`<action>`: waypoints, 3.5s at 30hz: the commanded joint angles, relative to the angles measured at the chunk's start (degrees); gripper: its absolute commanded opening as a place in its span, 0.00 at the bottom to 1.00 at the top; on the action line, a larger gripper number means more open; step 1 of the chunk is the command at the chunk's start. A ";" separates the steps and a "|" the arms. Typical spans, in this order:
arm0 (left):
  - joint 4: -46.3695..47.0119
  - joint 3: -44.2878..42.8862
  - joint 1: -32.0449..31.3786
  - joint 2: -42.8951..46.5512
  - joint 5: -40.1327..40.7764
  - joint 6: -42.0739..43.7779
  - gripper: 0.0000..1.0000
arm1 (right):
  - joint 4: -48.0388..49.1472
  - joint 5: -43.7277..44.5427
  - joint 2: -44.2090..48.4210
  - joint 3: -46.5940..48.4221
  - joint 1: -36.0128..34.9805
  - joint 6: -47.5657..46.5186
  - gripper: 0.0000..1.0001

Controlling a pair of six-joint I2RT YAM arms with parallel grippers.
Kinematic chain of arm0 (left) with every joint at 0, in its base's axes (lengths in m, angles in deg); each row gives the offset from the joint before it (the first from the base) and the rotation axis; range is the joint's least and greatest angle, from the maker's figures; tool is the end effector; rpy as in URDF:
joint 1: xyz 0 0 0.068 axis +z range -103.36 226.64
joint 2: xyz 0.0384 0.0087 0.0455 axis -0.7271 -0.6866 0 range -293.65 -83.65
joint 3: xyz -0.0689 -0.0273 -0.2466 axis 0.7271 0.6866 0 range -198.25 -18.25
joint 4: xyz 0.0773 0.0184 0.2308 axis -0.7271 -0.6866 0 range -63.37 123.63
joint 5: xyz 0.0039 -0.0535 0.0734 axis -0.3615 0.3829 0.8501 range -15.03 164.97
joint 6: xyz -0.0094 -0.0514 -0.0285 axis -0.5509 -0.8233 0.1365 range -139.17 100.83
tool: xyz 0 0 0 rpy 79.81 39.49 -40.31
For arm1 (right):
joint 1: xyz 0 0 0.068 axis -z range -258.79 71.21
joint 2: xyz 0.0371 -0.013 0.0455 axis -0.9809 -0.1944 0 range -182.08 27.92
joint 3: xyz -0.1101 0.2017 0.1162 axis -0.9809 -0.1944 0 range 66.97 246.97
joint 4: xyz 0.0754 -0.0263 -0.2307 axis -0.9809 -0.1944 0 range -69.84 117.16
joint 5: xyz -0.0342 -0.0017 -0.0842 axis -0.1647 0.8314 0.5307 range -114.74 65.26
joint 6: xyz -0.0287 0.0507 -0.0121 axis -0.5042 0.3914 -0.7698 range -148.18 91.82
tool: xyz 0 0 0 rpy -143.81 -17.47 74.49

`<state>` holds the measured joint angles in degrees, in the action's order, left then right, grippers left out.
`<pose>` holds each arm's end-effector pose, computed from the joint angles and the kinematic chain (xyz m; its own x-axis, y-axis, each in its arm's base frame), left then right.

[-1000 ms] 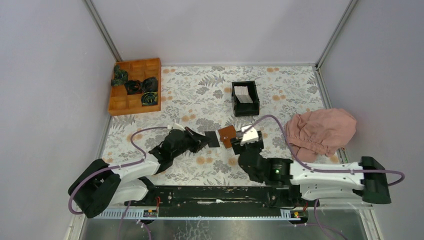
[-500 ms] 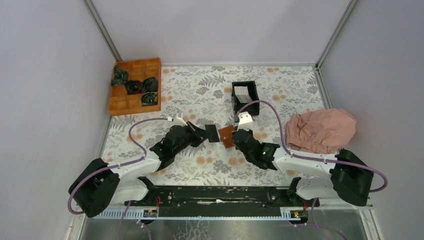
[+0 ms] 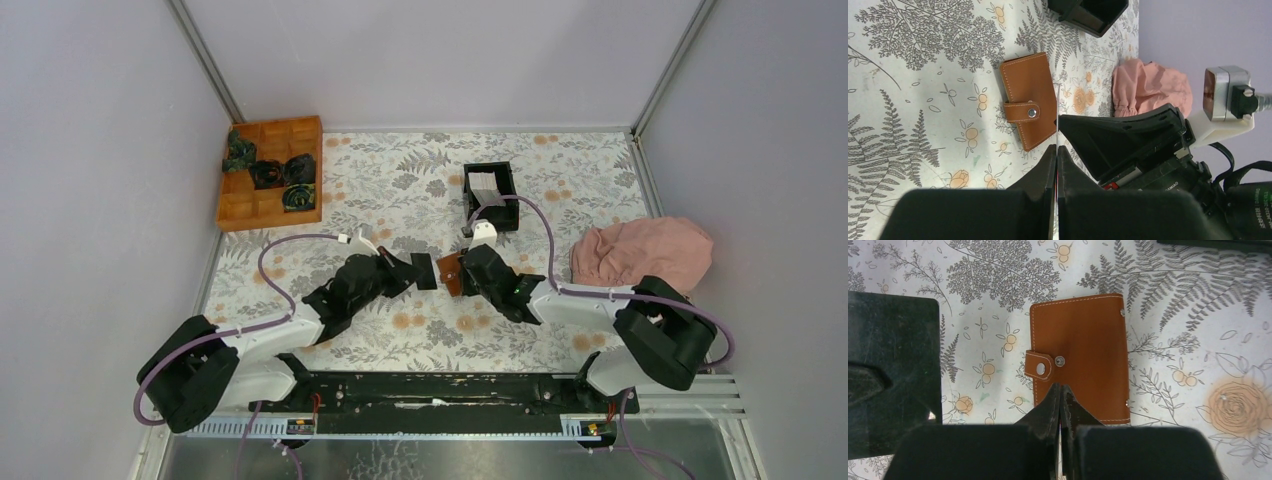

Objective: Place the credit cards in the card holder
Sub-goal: Open the card holder at the center of the board.

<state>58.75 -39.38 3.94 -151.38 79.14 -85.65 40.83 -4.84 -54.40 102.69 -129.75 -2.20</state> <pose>0.1744 -0.1567 0.1768 -0.6820 -0.6150 -0.3957 0.0034 0.5385 -0.8426 0.1895 0.2101 0.1736 -0.5489 -0.0229 -0.8356 -0.3448 0.9168 0.2014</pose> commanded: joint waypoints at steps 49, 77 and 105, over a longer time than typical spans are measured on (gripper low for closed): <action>-3.84 -2.97 -3.89 1.59 9.55 5.23 0.00 | 18.79 -15.81 -12.44 3.58 2.09 1.66 0.00; -16.23 -21.87 -7.15 -13.09 10.32 19.28 0.00 | 2.59 1.78 -3.59 0.65 2.12 4.24 0.00; -31.10 -37.83 -10.22 -30.89 18.42 23.96 0.00 | 4.40 0.93 -8.49 0.84 2.73 6.96 0.00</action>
<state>31.43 -73.78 -5.48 -180.67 94.39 -63.26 45.01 -4.75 -62.20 103.00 -127.48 4.07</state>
